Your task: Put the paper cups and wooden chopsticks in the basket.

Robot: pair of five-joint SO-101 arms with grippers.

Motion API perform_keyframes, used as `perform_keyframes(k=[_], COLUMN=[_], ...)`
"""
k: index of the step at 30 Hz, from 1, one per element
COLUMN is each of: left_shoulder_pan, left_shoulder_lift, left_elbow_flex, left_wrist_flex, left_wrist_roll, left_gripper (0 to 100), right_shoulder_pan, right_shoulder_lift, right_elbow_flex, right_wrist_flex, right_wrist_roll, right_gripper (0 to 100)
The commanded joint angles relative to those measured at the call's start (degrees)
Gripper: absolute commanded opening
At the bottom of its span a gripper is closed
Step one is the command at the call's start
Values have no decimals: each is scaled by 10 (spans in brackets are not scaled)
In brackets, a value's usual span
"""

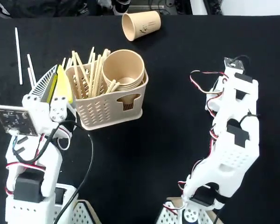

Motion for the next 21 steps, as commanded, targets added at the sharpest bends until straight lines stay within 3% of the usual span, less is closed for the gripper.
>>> perform_keyframes(k=[1,4,9,15,21], left_shoulder_pan=[0,-42,-213,-299,-302], left_shoulder_lift=[-1,0,63,362,690], left_elbow_flex=[-1,-21,-90,-233,-466], left_wrist_flex=[-3,38,91,135,251], left_wrist_roll=[5,22,98,59,-31], left_gripper=[36,106,149,152,152], right_shoulder_pan=[1,1,1,1,1], right_shoulder_lift=[-14,-14,-14,-14,-14], right_elbow_flex=[2,2,2,3,3], right_wrist_flex=[-2,-2,-2,-2,-2], right_wrist_roll=[4,4,4,4,4], right_gripper=[12,12,12,12,12])
